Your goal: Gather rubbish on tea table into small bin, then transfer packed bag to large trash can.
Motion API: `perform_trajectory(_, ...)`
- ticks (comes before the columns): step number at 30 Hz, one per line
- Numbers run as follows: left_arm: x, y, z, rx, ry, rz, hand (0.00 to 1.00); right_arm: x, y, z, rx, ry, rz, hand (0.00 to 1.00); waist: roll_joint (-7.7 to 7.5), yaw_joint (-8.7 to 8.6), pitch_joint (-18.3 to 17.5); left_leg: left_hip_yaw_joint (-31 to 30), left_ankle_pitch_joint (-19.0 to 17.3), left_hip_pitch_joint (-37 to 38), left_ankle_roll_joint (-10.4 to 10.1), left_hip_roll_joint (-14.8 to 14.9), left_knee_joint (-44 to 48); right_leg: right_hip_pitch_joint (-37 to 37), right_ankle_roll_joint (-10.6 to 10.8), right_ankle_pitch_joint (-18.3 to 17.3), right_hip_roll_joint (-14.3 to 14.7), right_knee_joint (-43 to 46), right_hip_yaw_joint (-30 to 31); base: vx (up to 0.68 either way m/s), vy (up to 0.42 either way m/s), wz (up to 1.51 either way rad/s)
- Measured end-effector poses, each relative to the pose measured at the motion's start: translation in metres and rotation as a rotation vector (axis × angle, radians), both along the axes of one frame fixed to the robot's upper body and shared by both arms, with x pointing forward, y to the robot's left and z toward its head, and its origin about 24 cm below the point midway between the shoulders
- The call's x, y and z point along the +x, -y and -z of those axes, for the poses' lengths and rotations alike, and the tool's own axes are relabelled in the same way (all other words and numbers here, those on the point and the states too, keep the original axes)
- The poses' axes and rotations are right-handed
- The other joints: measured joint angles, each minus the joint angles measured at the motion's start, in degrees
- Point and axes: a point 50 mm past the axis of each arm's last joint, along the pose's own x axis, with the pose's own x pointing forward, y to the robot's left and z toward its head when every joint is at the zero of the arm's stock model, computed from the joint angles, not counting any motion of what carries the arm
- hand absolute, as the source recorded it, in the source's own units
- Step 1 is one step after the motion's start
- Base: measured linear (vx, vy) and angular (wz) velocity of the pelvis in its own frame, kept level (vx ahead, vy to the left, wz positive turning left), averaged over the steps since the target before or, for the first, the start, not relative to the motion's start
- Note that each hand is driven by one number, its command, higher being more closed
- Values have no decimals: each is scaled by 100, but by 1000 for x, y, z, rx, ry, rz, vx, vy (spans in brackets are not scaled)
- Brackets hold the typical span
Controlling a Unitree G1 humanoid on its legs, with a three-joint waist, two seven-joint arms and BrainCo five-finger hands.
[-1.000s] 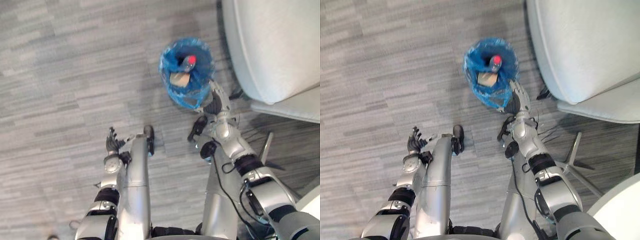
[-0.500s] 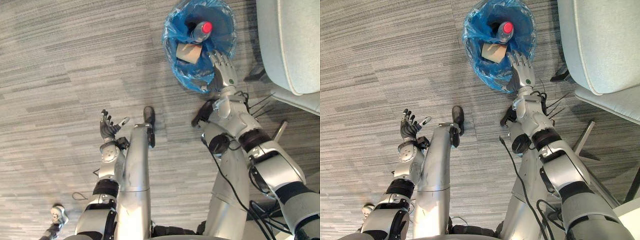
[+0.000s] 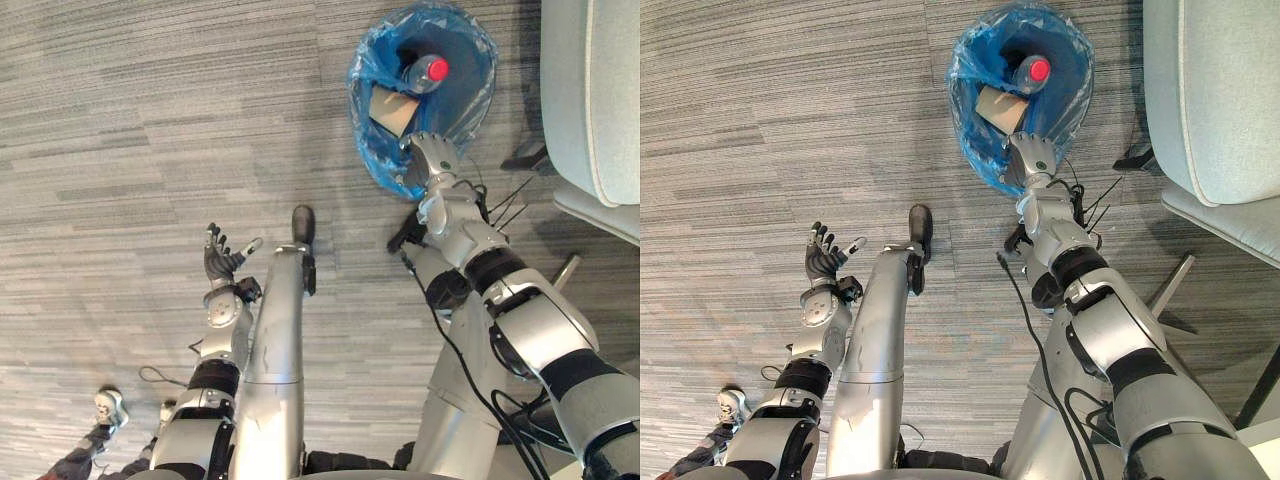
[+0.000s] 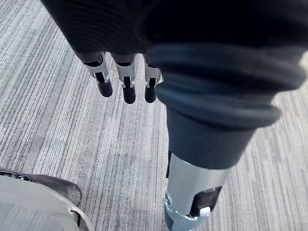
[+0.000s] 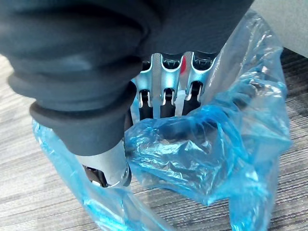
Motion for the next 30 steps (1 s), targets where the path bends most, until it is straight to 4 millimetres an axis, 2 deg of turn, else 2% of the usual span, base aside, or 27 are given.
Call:
perform_trajectory(6, 0, -4, 0, -1, -6, -10, 0, -7, -13, -10, 115, 52, -80, 100, -6, -32, -5, -26, 119, 34, -27, 40, -125, 19, -17, 11, 57, -67, -39, -70, 4, 1)
perform_trajectory(10, -1, -5, 2, -9, -23, -17, 0, -18, -27, -23, 368, 110, -175, 100, -7, -49, -6, -70, 188, 235, -117, 107, -226, 223, -32, 20, 147, -156, -92, -67, -3, -3)
perform_trajectory(15, -1, 8, 7, -41, -44, 16, 0, -36, -30, -23, 683, 135, -256, 100, -30, -107, -30, -93, 338, 656, -151, 137, -567, 675, -64, 53, 244, -479, -205, -61, 0, 1)
perform_trajectory(18, -4, 11, 12, -21, -74, 40, 0, -49, -35, -23, 858, 153, -324, 100, -30, -221, -30, -99, 439, 1118, -236, 136, -907, 1139, -144, 104, 287, -721, -324, -21, -17, 9)
perform_trajectory(20, -9, 18, 22, -28, -111, 61, 0, -59, -35, -10, 953, 122, -346, 100, -42, -219, -60, -80, 469, 1646, -277, 157, -1249, 1641, -279, 190, 398, -1062, -370, 8, -11, -2)
perform_trajectory(23, -26, 28, 43, -44, -187, 93, 0, -79, -33, 12, 1094, 81, -355, 100, -56, -256, -161, -33, 601, 2492, -290, 167, -1777, 2448, -309, 283, 499, -1510, -438, 49, -16, 2)
perform_trajectory(26, -50, 27, 67, -39, -277, 113, 0, -98, -35, 46, 1201, -29, -335, 100, -114, -238, -430, 43, 661, 3378, -332, 189, -2308, 3268, -245, 340, 629, -1965, -474, 99, -16, -1)
perform_trajectory(27, -55, 27, 72, -42, -295, 110, 0, -102, -36, 51, 1226, -44, -337, 100, -116, -234, -435, 75, 663, 3598, -332, 208, -2411, 3467, -226, 352, 654, -2060, -477, 125, -18, -7)
perform_trajectory(28, -66, 25, 82, -50, -338, 106, 0, -110, -36, 61, 1274, -77, -329, 100, -128, -224, -550, 128, 672, 3981, -330, 209, -2588, 3799, -202, 366, 683, -2214, -472, 122, -8, -8)
perform_trajectory(30, -82, 25, 95, -56, -395, 116, 0, -123, -37, 67, 1327, -90, -354, 100, -128, -238, -785, 189, 715, 4518, -297, 192, -2919, 4261, -129, 415, 747, -2487, -442, 122, 3, -13)
